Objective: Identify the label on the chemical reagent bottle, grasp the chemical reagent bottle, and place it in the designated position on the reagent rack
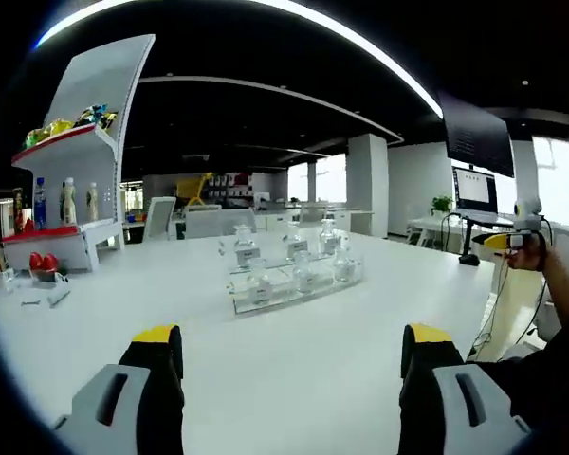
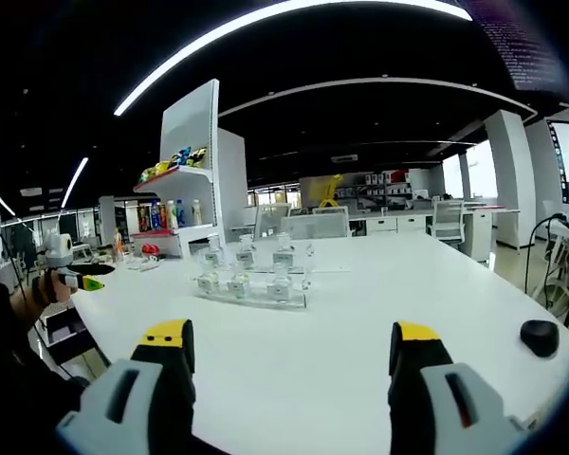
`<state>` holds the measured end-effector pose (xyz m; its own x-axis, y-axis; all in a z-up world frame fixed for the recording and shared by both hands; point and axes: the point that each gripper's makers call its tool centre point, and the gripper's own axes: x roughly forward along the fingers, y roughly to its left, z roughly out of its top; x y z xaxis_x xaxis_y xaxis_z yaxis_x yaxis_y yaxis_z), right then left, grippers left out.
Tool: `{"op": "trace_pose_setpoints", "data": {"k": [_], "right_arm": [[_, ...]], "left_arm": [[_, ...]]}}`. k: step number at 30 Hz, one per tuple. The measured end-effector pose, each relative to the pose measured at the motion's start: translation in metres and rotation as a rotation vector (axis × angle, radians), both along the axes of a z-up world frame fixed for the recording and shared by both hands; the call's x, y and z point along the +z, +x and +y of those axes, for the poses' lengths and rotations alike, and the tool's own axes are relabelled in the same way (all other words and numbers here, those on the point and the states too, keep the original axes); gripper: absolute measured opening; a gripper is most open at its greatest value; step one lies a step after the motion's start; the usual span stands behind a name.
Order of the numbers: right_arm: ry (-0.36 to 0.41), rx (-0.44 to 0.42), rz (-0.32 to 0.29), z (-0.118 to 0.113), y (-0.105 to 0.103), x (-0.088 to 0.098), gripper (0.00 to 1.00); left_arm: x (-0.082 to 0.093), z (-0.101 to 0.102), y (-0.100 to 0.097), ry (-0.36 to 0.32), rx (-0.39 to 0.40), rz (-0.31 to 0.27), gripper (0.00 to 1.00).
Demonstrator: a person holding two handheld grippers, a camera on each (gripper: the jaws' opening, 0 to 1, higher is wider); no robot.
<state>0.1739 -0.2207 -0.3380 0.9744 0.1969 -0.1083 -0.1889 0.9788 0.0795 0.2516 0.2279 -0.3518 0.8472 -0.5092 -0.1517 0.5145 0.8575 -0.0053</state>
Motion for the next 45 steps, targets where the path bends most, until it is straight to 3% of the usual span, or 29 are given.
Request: {"op": "trace_pose_setpoints", "data": {"k": [14,21,28,45], "right_arm": [[0.038,0.010,0.023,0.001,-0.002,-0.004,0.97],[0.049,0.022,0.033,0.003,-0.004,-0.004,0.97],[0.051,0.026,0.036,0.006,-0.004,-0.004,0.97],[0.049,0.030,0.043,0.011,-0.001,-0.007,0.97]], "left_arm": [[0.001,-0.015,-0.027,0.034,-0.038,0.044,0.95],[0.008,-0.008,-0.036,0.053,-0.026,0.045,0.95],[-0.004,0.003,-0.036,0.104,0.008,0.051,0.95],[-0.003,0.003,-0.044,0.094,-0.014,0.064,0.95]]}}
